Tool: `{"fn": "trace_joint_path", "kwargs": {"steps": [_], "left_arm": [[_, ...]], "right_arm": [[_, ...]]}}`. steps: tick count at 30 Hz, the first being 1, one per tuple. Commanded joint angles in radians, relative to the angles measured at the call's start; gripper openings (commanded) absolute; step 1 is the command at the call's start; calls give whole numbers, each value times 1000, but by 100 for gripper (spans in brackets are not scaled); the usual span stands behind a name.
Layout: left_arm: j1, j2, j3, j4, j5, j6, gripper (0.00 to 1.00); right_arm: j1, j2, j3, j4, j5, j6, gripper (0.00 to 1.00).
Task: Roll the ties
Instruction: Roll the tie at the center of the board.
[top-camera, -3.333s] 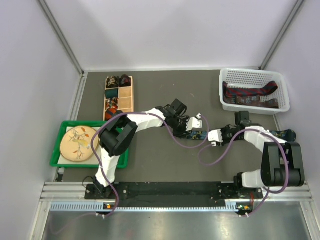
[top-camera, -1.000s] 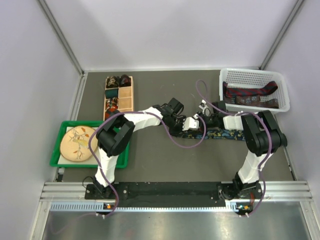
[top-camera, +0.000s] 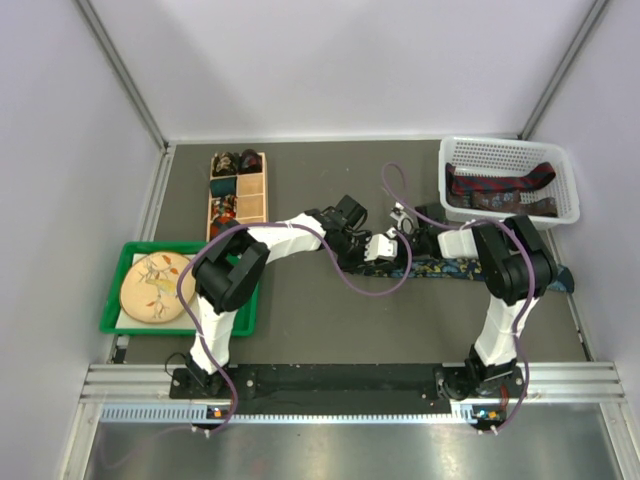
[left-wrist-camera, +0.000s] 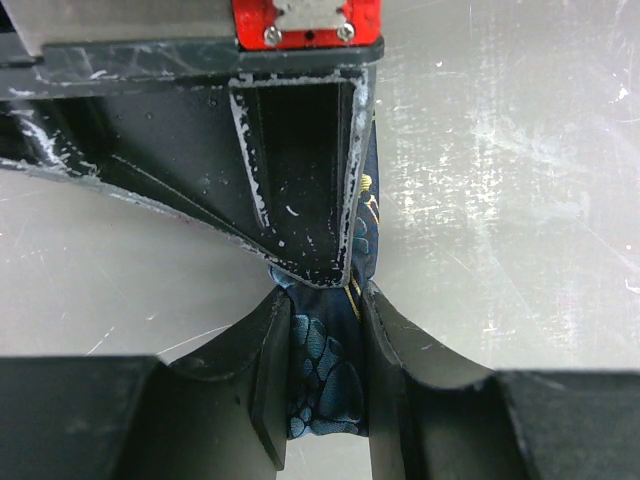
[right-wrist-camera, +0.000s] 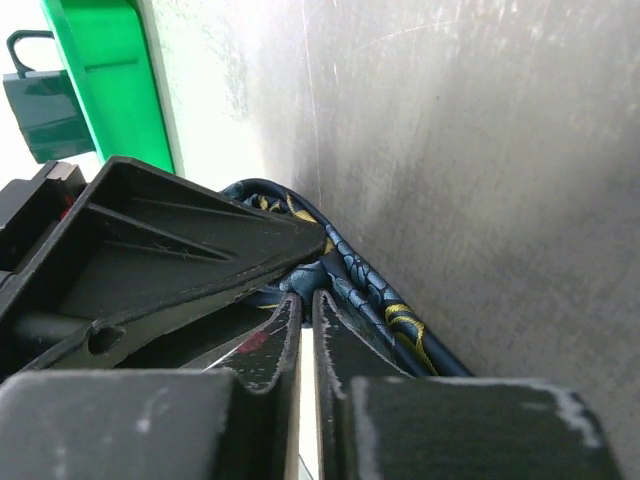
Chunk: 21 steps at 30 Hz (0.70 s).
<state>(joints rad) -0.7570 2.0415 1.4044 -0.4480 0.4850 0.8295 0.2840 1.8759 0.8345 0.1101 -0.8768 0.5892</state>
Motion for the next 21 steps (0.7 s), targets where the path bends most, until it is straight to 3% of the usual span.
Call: {"fn": "trace_joint_path", "kwargs": {"steps": [1, 5, 6, 9, 13, 21], "left_arm": [[15, 55, -22, -120, -69, 14, 20], [65, 34, -18, -104, -36, -44, 40], [82, 11, -19, -101, 8, -56, 51], [149, -50, -62, -38, 93, -118, 69], [191, -127, -162, 95, 145, -113, 73], [173, -130, -183, 112, 190, -47, 72]], "right_arm": [[15, 28, 32, -15, 74, -55, 0], [15, 28, 38, -73, 124, -77, 0], [15, 28, 44, -87, 134, -87, 0], [15, 31, 57, -139, 174, -104, 0], [15, 32, 66, -171, 206, -118, 0], [15, 42, 94, -227, 220, -143, 0]]}}
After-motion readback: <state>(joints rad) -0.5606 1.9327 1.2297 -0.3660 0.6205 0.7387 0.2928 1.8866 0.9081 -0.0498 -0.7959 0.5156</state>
